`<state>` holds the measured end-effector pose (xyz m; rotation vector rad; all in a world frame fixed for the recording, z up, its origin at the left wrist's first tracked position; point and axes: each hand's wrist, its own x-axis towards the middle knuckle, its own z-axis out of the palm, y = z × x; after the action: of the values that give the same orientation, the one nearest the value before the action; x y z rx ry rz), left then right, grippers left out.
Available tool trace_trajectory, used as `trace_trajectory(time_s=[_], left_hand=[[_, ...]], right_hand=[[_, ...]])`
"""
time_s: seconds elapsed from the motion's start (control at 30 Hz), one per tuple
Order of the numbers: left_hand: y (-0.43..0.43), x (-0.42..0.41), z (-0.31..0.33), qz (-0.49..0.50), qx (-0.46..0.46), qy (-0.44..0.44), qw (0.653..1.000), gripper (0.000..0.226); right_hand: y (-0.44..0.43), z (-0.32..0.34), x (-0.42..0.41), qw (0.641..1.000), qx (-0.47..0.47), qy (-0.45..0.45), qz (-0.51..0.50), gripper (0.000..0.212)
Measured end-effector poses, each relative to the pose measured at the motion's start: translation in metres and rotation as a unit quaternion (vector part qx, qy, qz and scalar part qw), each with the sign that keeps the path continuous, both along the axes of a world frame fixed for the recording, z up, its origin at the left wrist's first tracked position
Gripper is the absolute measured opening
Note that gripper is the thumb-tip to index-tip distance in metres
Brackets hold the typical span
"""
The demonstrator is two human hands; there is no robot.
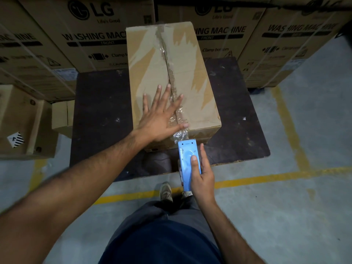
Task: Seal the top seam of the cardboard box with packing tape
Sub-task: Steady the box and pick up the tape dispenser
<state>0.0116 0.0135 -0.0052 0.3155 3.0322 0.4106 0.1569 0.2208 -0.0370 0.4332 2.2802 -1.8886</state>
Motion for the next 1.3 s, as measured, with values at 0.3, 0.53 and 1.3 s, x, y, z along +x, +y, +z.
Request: trace_trajectory(time_s=[0.3, 0.53, 1.3], left_hand=[[0.009, 0.016, -0.007, -0.029, -0.097, 0.043, 0.994, 0.111], [0.013, 0.020, -0.012, -0.012, -0.131, 0.072, 0.989, 0.135], [-0.012, 0.028, 0.050, -0.076, 0.229, -0.069, 0.968, 0.104]], right_hand=[[0.010, -0.002, 0.008, 1.000, -0.009, 0.004, -0.003, 0.050], [0.005, 0.000, 0.007, 1.000, -0.021, -0.002, 0.005, 0.051], [-0.019, 0.097, -0.058, 0.978, 0.117, 0.152, 0.088, 0.051]])
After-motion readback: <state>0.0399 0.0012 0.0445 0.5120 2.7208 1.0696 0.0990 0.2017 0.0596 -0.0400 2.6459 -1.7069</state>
